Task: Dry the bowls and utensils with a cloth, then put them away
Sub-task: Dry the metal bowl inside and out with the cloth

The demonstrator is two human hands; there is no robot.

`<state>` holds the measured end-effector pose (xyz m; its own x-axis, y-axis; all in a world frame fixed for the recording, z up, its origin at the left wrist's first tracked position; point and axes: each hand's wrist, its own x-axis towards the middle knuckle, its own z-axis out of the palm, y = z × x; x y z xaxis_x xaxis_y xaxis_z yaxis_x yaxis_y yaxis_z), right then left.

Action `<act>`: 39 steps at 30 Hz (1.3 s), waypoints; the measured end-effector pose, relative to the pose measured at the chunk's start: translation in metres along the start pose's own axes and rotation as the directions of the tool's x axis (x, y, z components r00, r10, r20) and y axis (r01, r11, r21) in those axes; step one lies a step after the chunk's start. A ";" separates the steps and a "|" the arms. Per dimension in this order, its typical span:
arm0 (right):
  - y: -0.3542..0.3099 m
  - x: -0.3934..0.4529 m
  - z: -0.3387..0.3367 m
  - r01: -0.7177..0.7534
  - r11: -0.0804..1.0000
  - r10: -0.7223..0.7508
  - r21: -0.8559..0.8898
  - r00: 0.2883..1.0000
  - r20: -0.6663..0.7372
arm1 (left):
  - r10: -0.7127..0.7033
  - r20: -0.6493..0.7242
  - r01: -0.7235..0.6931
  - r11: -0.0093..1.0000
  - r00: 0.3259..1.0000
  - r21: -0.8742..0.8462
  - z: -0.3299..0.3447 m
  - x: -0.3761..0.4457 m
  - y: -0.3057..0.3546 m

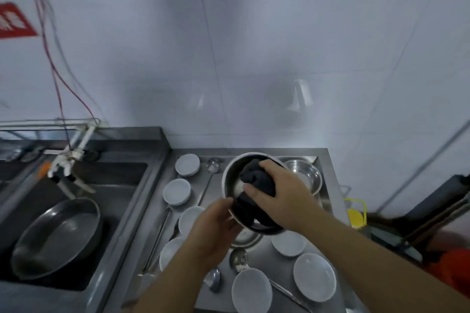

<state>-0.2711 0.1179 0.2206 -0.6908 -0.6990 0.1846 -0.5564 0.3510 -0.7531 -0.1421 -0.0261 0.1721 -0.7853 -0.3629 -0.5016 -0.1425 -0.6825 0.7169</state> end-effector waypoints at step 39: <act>-0.125 0.042 0.010 -0.180 0.849 0.129 -0.497 0.982 -0.136 | 0.204 0.322 -0.207 0.978 0.925 -0.025 -0.024 -0.055 0.088</act>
<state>-0.2260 0.0383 0.3163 -0.8131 -0.5567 0.1702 -0.5773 0.7335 -0.3588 -0.0970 -0.0815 0.2506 -0.9490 -0.2706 -0.1615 0.0384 -0.6080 0.7930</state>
